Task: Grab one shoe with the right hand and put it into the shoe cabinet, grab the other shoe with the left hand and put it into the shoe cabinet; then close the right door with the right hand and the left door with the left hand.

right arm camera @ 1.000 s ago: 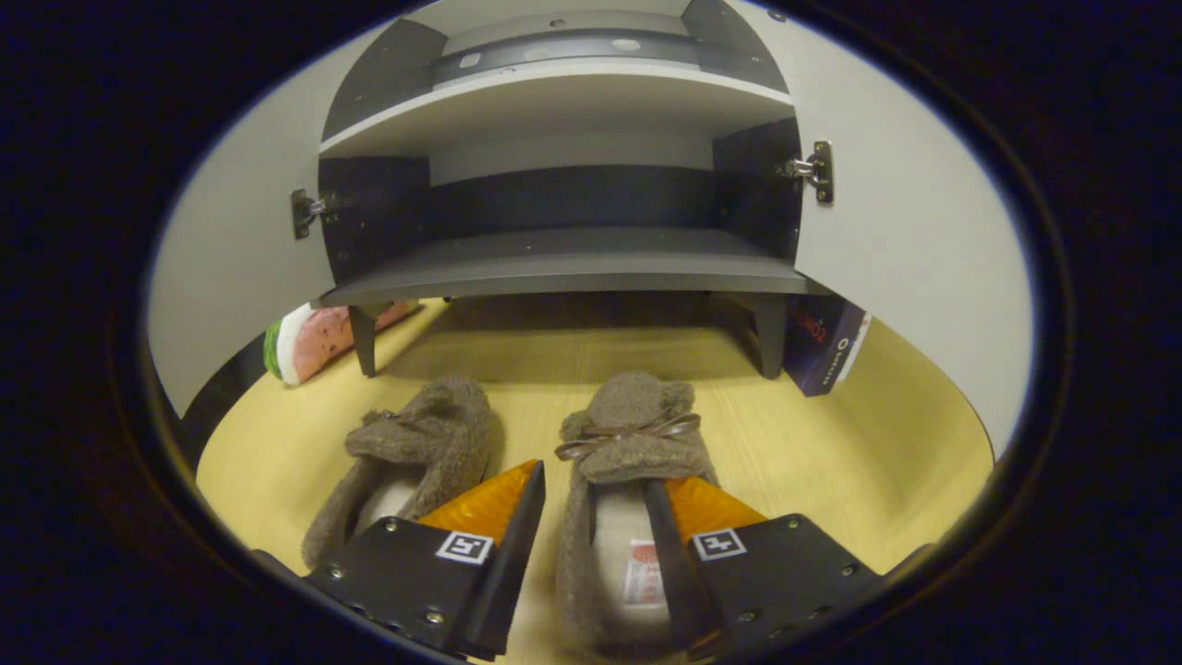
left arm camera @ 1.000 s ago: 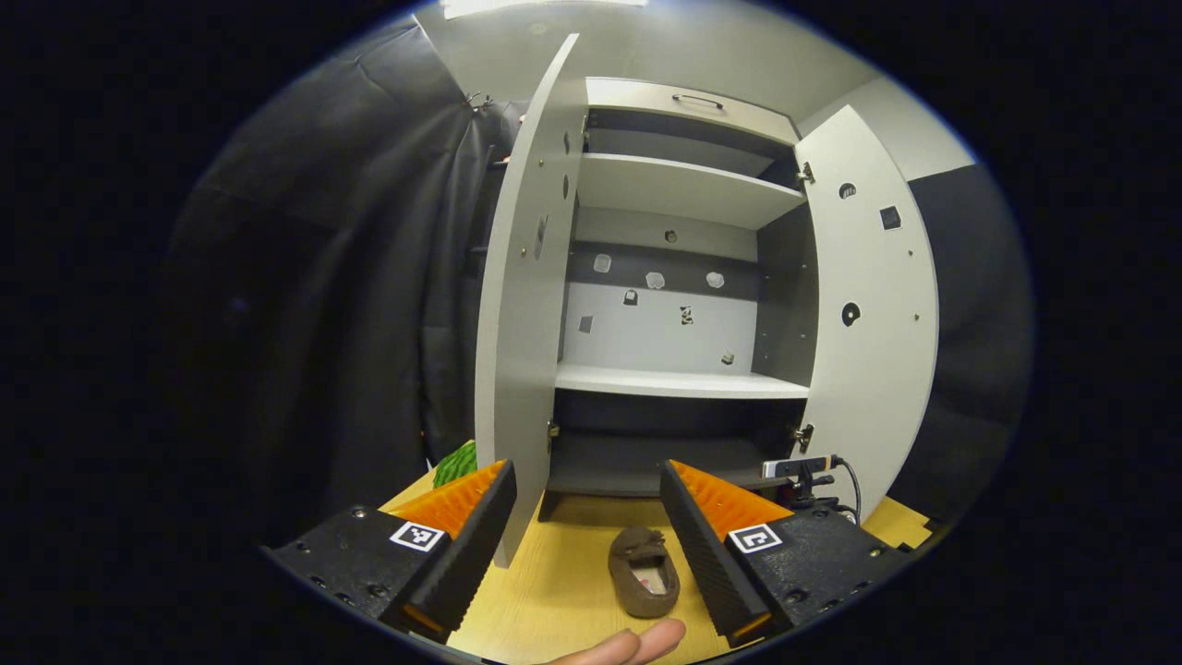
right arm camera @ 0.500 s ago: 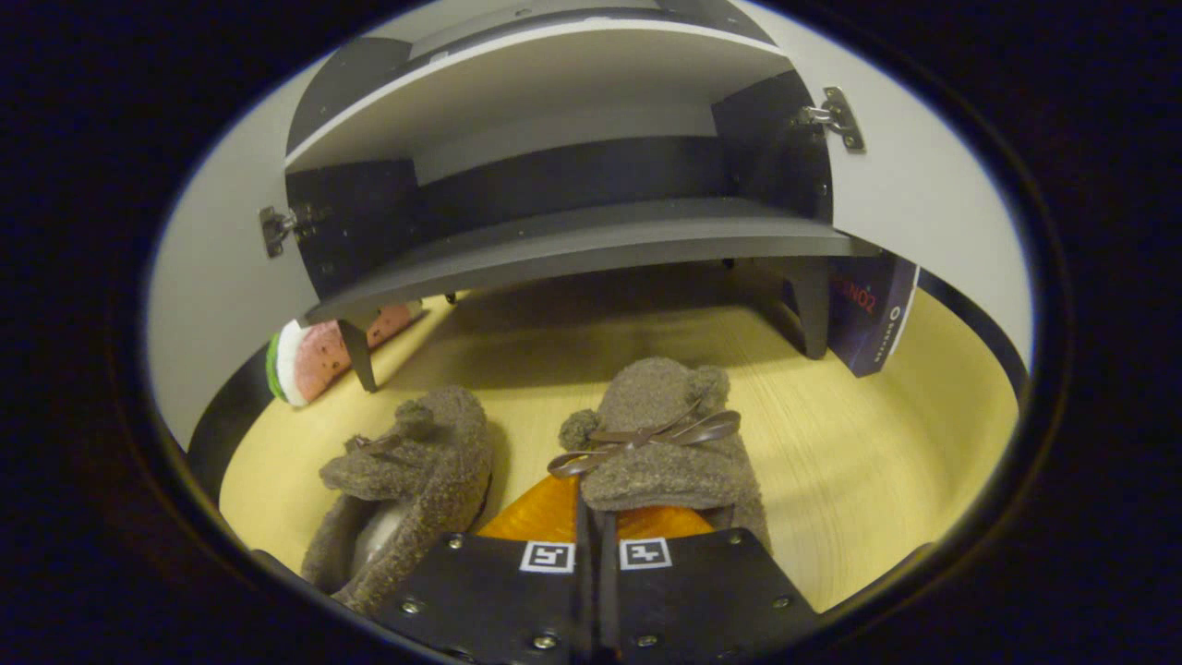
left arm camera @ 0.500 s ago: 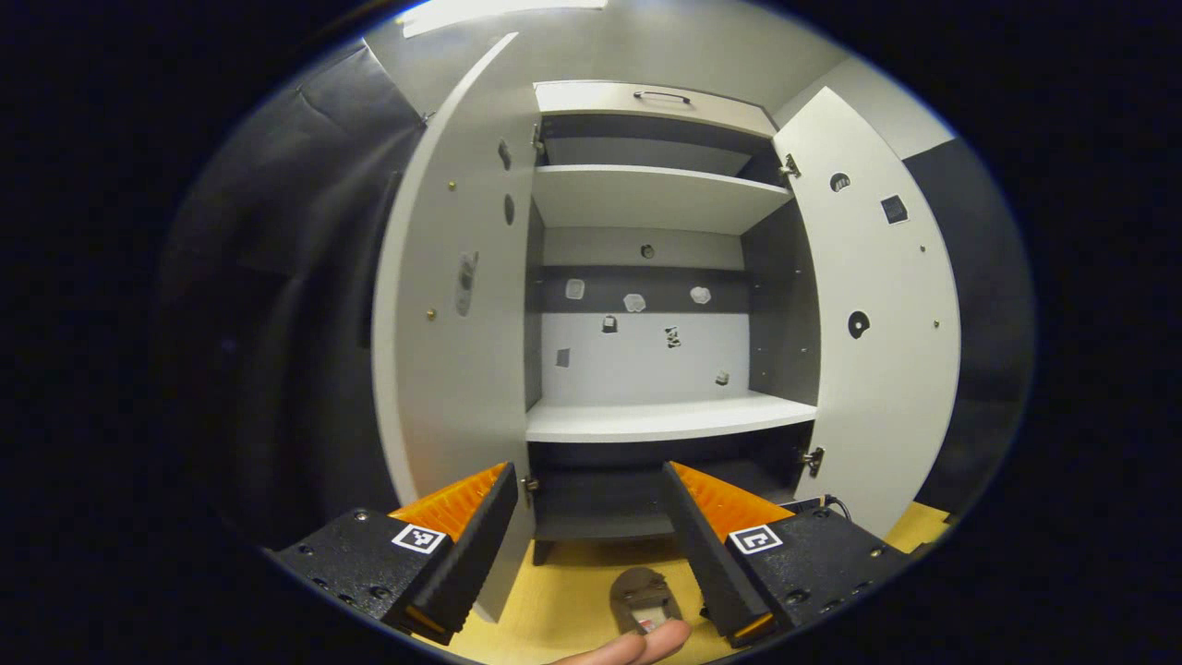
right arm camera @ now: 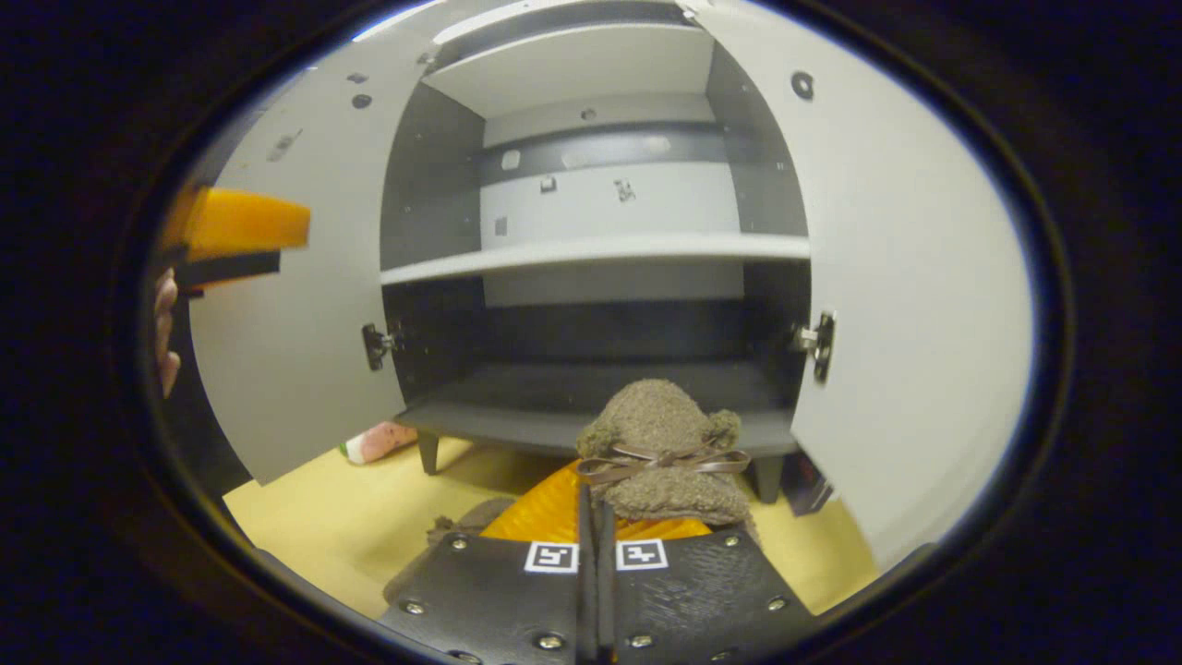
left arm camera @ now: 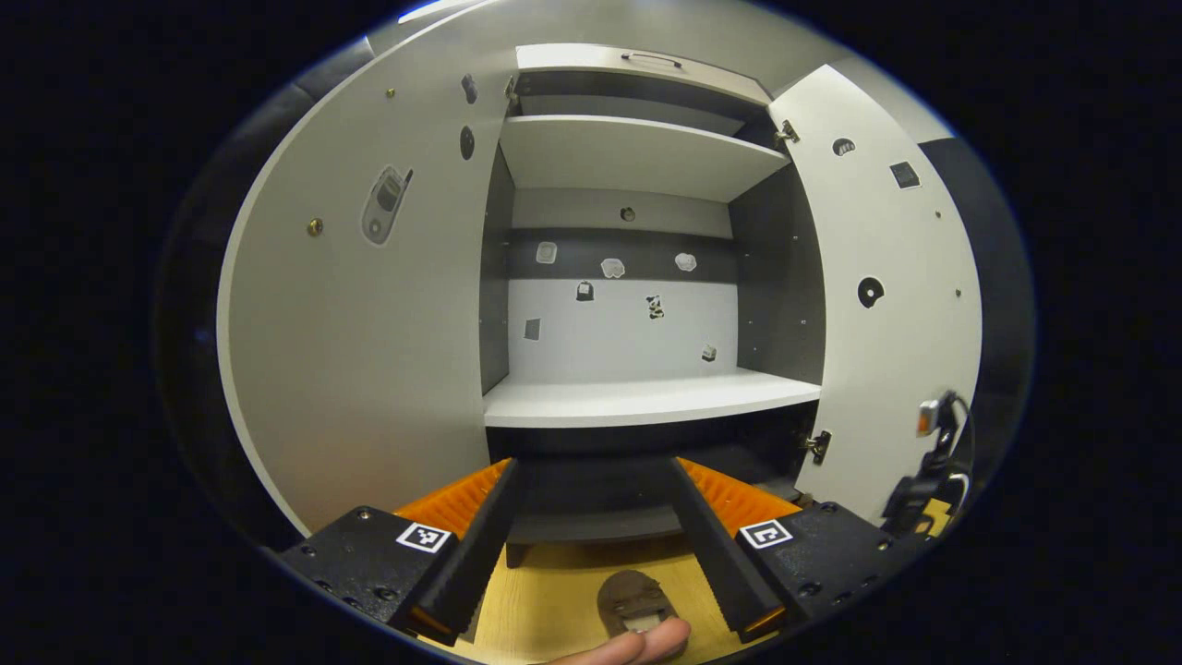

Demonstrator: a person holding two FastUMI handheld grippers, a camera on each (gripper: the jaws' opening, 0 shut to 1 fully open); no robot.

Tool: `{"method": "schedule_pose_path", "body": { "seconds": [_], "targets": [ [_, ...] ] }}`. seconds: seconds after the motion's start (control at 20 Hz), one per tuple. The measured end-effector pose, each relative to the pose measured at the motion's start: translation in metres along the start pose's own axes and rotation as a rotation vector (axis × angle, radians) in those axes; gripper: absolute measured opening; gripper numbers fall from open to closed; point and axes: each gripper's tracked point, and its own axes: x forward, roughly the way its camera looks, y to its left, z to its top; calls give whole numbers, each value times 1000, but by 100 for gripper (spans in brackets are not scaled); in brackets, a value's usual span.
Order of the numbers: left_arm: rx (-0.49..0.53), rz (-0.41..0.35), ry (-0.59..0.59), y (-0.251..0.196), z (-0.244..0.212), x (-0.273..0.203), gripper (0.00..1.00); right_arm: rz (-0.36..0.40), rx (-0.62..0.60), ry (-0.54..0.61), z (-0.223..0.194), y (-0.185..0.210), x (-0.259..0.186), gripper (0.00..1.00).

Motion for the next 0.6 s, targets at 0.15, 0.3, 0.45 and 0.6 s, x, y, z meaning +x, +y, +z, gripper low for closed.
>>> {"method": "schedule_pose_path", "body": {
  "seconds": [0.15, 0.3, 0.45, 0.6],
  "targets": [
    [-12, 0, 9, 5, -9, 2, 98, -11, -51, -54, 54, -4, -10, 1],
    [-7, 15, -3, 10, -14, 1, 97, -43, -129, -144, 121, -6, -16, 1],
    [-10, -7, 1, 4, -25, -1, 97, -87, -159, -217, 183, -7, -17, 1],
    [-23, -9, -5, 4, -33, 0, 97, -83, -137, -267, 232, -3, -1, 1]
  ]
}}
